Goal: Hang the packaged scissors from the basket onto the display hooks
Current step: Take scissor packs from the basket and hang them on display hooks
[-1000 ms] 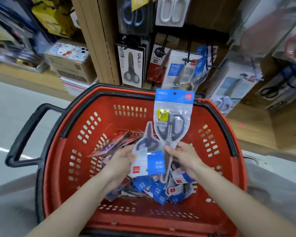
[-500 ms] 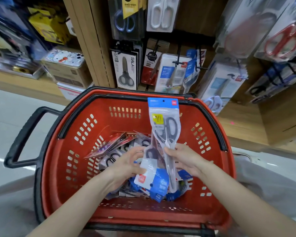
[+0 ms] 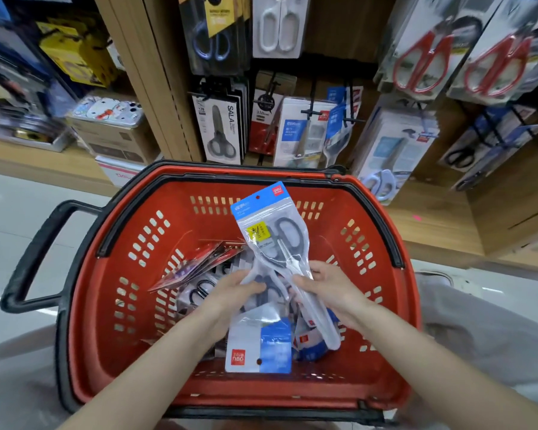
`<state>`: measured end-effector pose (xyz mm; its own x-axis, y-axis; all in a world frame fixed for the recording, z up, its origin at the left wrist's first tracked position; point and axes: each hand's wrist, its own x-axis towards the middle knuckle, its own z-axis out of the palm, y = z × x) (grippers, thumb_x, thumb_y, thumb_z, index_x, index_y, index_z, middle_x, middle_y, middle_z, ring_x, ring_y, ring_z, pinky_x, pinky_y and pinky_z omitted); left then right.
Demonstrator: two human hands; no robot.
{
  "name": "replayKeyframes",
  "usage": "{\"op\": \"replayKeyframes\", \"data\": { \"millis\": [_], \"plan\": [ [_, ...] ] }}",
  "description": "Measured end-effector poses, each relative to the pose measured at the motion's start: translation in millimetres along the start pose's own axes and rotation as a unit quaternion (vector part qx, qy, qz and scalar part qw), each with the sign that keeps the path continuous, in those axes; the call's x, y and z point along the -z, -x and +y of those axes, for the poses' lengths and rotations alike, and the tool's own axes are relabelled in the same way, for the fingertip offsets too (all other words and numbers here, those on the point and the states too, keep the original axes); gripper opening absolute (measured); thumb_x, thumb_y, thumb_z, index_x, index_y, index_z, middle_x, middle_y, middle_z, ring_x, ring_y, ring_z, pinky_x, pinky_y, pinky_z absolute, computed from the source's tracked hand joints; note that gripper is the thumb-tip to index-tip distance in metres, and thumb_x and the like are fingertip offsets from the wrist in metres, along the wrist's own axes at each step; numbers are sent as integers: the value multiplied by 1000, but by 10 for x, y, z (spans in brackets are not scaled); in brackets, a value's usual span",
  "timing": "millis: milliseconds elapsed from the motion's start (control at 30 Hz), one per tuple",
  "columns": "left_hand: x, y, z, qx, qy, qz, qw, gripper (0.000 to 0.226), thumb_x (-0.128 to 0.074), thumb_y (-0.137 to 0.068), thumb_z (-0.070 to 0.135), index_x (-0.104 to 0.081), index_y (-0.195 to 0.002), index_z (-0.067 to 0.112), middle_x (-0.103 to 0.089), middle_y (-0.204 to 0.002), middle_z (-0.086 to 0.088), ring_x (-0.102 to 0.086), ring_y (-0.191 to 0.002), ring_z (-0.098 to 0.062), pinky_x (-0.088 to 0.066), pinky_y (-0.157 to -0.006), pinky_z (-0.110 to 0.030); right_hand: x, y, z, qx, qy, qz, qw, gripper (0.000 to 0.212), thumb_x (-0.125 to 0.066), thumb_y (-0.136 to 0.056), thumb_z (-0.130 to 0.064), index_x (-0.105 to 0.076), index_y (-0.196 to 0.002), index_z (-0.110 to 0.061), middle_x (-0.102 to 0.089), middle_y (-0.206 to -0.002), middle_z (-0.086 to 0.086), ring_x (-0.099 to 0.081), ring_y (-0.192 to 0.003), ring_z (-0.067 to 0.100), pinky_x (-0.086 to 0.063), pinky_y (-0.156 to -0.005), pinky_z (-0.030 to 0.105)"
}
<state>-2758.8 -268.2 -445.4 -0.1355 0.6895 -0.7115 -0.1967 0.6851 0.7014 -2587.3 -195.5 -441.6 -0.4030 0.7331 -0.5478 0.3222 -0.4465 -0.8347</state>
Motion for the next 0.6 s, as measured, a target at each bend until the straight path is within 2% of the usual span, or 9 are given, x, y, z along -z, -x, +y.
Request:
{"op": "replayKeyframes", "data": {
  "millis": [67,167,200,333,400,467,500,533,600],
  "plan": [
    [95,-39,13,-13,37,55,998,21,-56,-92,5,-58,-113,2,-69,-98,-20,-64,-80,-29,-50,-67,-36,99,20,-66,23,45,5,999,12,-61,-91,-11,-67,-98,-19,-71,-96,1,-67,-75,8,-55,-67,18],
    [249,-62,100,-56,115,94,987,15,-53,-93,2,-58,-107,1,-70,-83,-12,-67,-65,-20,-52,-56,-28,211,52,-110,45,79,-16,996,15,-61,-91,-14,-66,-94,-27,-73,-89,-7,-68,-72,3,-56,-70,20],
    [282,-57,142,-72,136,88,984,16,-53,-94,5,-58,-108,2,-71,-84,-10,-69,-67,-19,-54,-57,-29,239,60,-98,48,92,-25,994,15,-61,-91,-13,-67,-96,-26,-73,-86,-9,-68,-71,2,-56,-69,19],
    [317,-19,280,-104,161,55,980,28,-58,-92,27,-60,-115,9,-71,-107,-12,-67,-98,-30,-53,-85,-45,254,108,-52,49,131,-62,988,17,-61,-91,-12,-67,-107,-15,-73,-81,-9,-68,-72,4,-53,-70,16],
    [275,-5,328,-123,139,65,980,29,-63,-89,25,-60,-116,13,-72,-103,-10,-69,-94,-29,-54,-85,-47,248,114,-13,32,141,-82,986,17,-61,-91,-11,-66,-107,-11,-74,-84,-5,-68,-75,5,-53,-72,17],
    [216,3,374,-152,107,101,977,22,-65,-89,19,-61,-110,13,-70,-84,-4,-68,-69,-14,-56,-63,-31,244,95,38,7,164,-108,981,20,-62,-90,-12,-64,-108,-5,-73,-95,4,-68,-84,11,-55,-81,26],
    [176,14,406,-166,94,110,975,17,-65,-89,16,-61,-105,13,-67,-76,-1,-63,-56,-6,-51,-51,-22,243,76,62,-5,166,-118,979,22,-63,-90,-11,-62,-110,-2,-72,-99,6,-68,-87,13,-54,-85,30],
    [140,23,439,-176,84,112,974,13,-65,-89,14,-61,-101,14,-66,-75,0,-60,-51,-4,-46,-44,-18,250,61,57,-9,166,-119,979,24,-64,-89,-12,-60,-112,-4,-70,-101,7,-66,-87,12,-54,-85,30],
    [81,39,507,-192,66,103,974,12,-66,-87,10,-61,-97,15,-69,-87,-2,-65,-61,-8,-48,-46,-17,260,38,-42,13,156,-84,984,35,-67,-87,-15,-53,-118,-11,-64,-107,3,-63,-88,6,-53,-77,20]
  ]
}}
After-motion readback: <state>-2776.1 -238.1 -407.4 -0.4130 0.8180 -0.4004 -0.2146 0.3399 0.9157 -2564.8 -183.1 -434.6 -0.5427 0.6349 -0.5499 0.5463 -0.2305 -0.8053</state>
